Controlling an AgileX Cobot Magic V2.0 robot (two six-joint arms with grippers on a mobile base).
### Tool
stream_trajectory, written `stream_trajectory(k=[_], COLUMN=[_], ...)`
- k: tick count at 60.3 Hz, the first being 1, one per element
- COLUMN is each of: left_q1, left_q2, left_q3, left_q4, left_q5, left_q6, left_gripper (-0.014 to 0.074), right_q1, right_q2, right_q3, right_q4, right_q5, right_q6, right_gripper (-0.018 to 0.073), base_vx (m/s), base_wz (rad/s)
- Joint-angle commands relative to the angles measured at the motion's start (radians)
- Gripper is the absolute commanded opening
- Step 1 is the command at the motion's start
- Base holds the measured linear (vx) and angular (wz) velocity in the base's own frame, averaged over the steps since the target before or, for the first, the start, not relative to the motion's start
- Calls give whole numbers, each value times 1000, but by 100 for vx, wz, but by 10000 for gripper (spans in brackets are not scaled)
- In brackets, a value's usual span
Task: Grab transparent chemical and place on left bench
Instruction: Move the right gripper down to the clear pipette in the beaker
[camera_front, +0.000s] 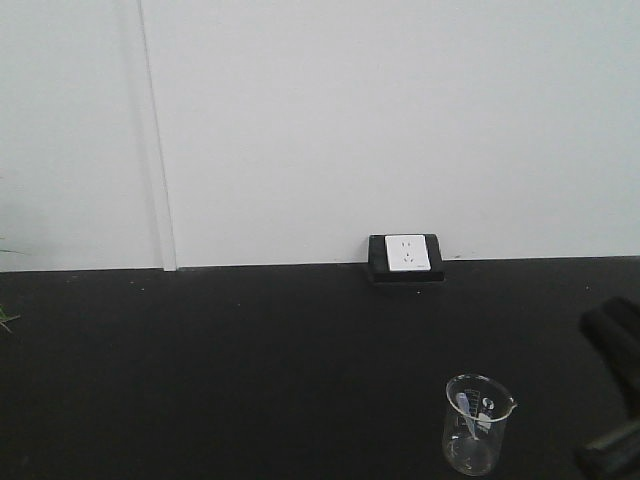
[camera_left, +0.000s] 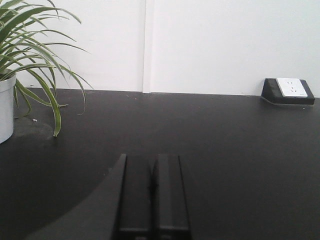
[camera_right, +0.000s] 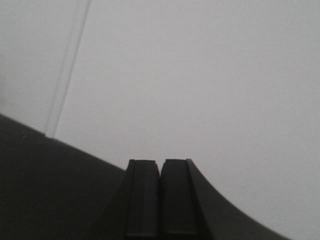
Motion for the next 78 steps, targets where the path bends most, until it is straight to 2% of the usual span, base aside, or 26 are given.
stream_trajectory(k=[1,13,25,36,44,49,62,78], left_q1=[-2,-2,-2,-2,-2,-2,-2,-2], left_q2=[-19,-19,-19,-19,-19,-19,-19,-19], left_q3=[16,16,16,16,16,16,16,16], left_q4=[-1,-1,-1,-1,-1,-1,-1,-1], left_q5=[-78,-78,-78,-78,-78,-78,-78,-78], left_q6=[-8,-8,-8,-8,-8,-8,-8,-8], left_gripper=[-3,-3,-3,-3,-3,-3,-3,-3], right_q1=[-6,-6,-6,-6,-6,-6,-6,-6], right_q2=[151,420,497,515,519,540,630,685], right_q3=[-104,-273,-321,-313,-313,-313,-313,-313], right_q4=[-33,-124,-261,-278,-348,-383,-379,-291], right_q5=[-103,-75,-82,-37,-33,-33,-61,-71], right_q6=[35,205,223,250,306,305,302,198], right_gripper=[1,68,223,406,493,506,505,471], base_vx=[0,0,0,0,0,0,0,0], base_wz=[0,0,0,0,0,0,0,0])
